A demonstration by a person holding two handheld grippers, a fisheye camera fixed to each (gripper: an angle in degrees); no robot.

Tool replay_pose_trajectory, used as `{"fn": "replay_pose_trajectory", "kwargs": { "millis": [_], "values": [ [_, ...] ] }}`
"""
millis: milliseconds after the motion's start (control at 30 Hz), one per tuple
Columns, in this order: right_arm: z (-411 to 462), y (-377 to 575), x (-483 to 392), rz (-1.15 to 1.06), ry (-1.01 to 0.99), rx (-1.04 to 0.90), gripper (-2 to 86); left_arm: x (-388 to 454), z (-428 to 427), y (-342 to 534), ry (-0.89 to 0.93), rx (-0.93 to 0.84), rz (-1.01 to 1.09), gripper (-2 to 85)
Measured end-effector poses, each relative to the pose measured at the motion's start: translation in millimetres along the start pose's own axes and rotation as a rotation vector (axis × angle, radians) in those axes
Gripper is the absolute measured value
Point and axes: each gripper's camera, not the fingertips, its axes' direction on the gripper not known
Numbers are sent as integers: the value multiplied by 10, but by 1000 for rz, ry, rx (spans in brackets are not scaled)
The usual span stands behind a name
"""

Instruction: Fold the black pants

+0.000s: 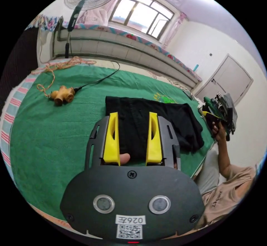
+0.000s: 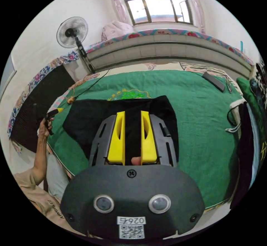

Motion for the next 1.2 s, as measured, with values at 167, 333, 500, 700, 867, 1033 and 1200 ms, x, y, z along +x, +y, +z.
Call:
{"fn": "replay_pose_trajectory", "kwargs": {
  "millis": [167,333,500,700,867,1033,1200],
  "values": [
    [318,-36,-555,-121,-115,-150,125,207,245,-19,-187,-86,91,184],
    [832,-16,-975,-289,23,-432,153,137,775,-57,-174,-283,80,205],
    [278,-51,-1065,-310,133,-340,154,297,724,-127,-250,-265,130,202],
    [244,-86,-902,-179,14,-403,202,308,812,-93,-169,-291,149,201],
    [234,-115,-1145,-305,230,-397,25,386,850,-123,-239,-271,191,63],
    [-534,-233,-612,-179,148,-318,-11,161,537,-135,-105,-168,127,13],
    [-1693,-180,328,60,520,-106,-11,57,165,-159,-28,-80,116,9]
  ]
}}
